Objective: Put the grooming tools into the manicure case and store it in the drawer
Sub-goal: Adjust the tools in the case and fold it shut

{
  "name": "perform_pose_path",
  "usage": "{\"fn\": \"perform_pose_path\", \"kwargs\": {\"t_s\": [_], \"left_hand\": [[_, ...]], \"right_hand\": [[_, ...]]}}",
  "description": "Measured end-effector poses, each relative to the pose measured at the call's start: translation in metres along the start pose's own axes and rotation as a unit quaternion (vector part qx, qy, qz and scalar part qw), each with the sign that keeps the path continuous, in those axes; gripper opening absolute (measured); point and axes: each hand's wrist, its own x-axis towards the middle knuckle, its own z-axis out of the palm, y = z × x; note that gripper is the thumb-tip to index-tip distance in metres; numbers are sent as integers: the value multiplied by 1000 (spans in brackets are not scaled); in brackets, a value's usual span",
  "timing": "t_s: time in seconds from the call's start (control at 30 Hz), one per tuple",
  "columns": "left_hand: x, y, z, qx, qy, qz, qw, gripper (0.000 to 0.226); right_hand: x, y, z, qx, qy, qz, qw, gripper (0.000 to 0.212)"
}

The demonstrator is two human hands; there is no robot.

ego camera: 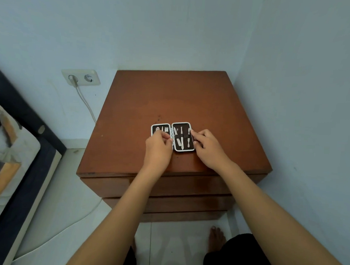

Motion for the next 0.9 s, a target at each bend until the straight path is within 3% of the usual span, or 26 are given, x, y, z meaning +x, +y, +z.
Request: {"fn": "perform_pose_path", "kwargs": {"t_s": [0.27, 0.57, 0.73, 0.9], "left_hand": [[-19, 1, 25, 44, -10, 27, 999, 8], [-23, 10, 27, -21, -29, -65, 997, 17], [-23, 16, 27, -78, -41, -116, 989, 11], [-17, 17, 29, -76, -46, -134, 987, 17]], "right_hand": [[-2, 8, -1, -11, -14, -28, 999, 44], [-4, 9, 3, -57, 11, -49, 997, 46], [-5, 8, 2, -72, 9, -51, 996, 47], [-6, 8, 2, -84, 10, -54, 995, 47]]}}
